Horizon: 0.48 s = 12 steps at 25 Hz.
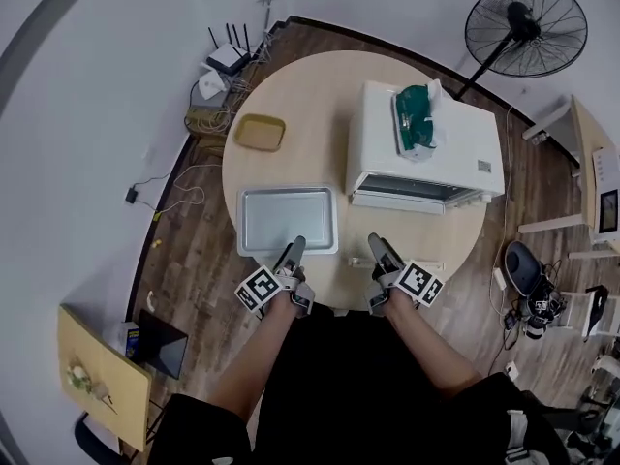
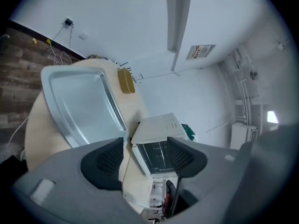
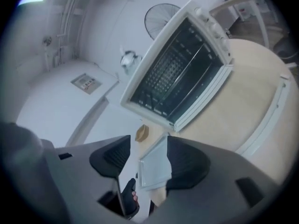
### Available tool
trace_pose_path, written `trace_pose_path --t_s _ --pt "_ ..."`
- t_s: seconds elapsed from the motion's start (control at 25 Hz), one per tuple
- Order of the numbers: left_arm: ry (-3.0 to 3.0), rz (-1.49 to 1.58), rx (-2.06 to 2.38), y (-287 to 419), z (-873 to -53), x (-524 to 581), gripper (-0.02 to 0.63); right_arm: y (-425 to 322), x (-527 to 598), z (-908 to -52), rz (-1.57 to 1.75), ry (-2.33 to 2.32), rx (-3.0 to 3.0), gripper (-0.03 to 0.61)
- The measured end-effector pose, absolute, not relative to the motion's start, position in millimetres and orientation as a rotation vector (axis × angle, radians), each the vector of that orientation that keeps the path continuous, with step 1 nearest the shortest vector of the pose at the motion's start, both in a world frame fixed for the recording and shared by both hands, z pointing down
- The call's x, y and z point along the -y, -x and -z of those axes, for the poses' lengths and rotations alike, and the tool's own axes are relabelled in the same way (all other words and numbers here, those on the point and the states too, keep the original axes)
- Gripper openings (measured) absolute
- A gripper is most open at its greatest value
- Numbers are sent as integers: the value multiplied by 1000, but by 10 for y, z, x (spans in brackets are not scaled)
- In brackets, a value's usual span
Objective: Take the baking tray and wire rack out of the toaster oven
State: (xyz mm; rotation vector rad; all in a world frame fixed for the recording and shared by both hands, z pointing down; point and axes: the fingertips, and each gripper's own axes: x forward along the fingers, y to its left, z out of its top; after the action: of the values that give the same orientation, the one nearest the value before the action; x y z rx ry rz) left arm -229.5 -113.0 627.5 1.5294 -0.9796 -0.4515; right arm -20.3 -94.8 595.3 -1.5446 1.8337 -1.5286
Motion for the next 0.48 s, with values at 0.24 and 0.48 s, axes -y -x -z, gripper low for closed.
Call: trace_pose_path --t_s 0.24,0.48 --pt "-1559 555 874 1441 -6041 1286 282 -866 892 -5804 1370 1560 -1595 229" --pt "-1585 548 833 635 -6067 1481 281 -1597 1019 -5876 1346 1556 -1504 228"
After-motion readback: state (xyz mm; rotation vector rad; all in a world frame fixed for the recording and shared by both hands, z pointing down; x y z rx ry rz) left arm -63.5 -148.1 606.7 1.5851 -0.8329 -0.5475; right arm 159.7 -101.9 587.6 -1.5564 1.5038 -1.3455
